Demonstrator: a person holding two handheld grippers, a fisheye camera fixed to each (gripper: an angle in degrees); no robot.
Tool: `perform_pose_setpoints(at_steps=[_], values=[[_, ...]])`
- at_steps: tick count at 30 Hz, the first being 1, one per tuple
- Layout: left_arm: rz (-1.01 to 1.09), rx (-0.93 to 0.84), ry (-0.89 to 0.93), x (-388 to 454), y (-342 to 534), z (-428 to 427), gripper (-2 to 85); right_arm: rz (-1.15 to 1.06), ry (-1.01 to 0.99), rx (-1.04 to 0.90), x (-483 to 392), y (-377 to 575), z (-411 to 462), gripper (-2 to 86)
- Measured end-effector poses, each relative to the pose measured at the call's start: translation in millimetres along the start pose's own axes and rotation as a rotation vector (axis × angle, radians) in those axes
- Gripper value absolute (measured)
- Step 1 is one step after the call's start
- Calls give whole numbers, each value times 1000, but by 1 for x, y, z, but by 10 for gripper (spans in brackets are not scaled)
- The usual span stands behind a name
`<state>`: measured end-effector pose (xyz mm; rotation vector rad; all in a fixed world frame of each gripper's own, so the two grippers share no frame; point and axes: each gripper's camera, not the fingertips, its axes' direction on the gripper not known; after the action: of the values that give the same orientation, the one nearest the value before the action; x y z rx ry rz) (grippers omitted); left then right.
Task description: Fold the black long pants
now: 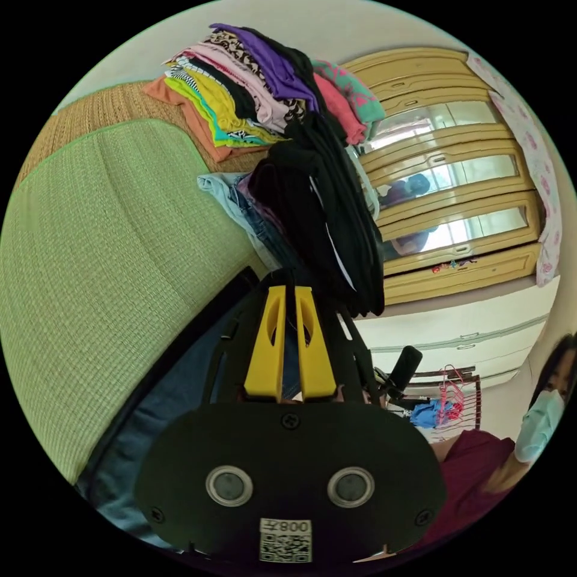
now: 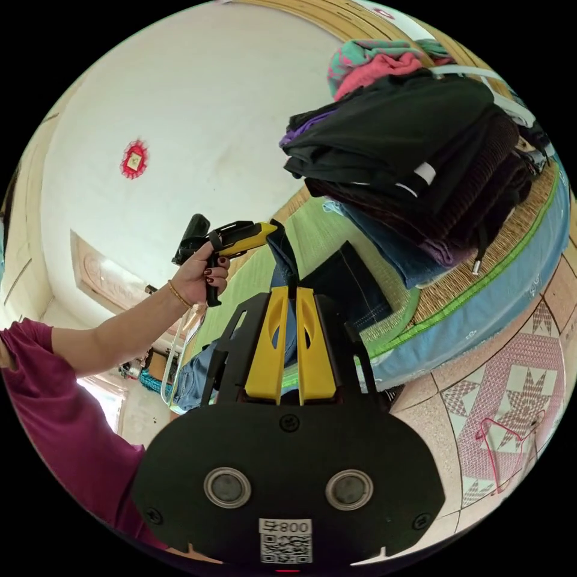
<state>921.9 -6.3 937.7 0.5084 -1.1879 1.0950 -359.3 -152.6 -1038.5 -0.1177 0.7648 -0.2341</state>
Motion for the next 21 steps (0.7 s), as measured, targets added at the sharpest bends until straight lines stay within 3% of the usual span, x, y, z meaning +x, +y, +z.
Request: perform_pose_setpoints(at_steps=[11, 21], values=[[-32, -168, -91, 3, -62, 122, 28, 136, 66, -49, 102, 10, 11, 21], [-45, -166, -86, 1, -81, 169, 20, 182, 75, -66, 148, 21, 21, 20]])
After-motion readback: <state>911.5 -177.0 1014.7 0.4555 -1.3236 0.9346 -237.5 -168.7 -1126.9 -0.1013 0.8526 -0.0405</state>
